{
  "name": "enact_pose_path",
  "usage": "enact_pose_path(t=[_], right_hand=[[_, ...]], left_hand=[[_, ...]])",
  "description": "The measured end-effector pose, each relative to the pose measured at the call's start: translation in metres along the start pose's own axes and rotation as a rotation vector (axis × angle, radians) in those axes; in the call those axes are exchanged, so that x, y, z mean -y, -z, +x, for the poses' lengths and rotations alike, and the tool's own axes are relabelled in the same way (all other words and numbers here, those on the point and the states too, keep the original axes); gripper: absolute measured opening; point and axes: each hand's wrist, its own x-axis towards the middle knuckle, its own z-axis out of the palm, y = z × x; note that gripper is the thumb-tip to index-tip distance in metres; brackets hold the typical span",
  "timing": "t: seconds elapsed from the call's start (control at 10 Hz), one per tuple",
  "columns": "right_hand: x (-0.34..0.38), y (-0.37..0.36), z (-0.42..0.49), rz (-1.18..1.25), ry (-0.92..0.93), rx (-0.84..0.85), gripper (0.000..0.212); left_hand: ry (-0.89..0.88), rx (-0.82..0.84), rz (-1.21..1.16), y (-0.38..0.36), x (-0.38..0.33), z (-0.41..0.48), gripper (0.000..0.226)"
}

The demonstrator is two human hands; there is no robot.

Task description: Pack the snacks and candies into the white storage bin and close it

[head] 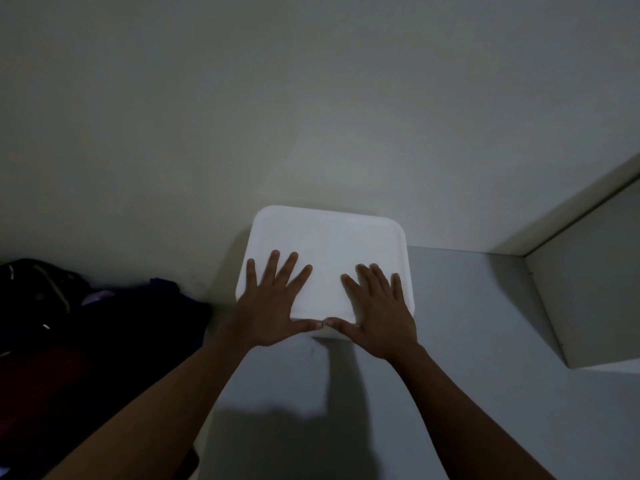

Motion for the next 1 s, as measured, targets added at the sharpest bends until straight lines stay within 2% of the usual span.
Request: enact_pose_path(t=[0.5,0.7,0.8,0.9,1.0], right_hand=[[-0.02,0.003,0.054,-0.021,0.002,-0.001,0.094],[-0.018,0.017,0.053,0.02,0.001,0.106,0.093],[-0.013,0.024,0.049,-0.002,-0.027,0.187,0.087],[-0.003,0.027,0.036,0.053,-0.049,0.137,0.076],[-0.002,0.006,-0.014,0.033,-0.062,-0.004,0.075]], left_hand=[[0.019,0.053,-0.015,0.009,0.016,0.053,0.112],[0.013,0.171,-0.06,0.022,0.018,0.054,0.121],[0.039,0.22,-0.064,0.029,0.011,0.05,0.107],[0.101,0.109,-0.109,0.032,-0.004,0.035,0.084],[0.181,-0.09,-0.096,0.006,-0.026,-0.006,0.077]])
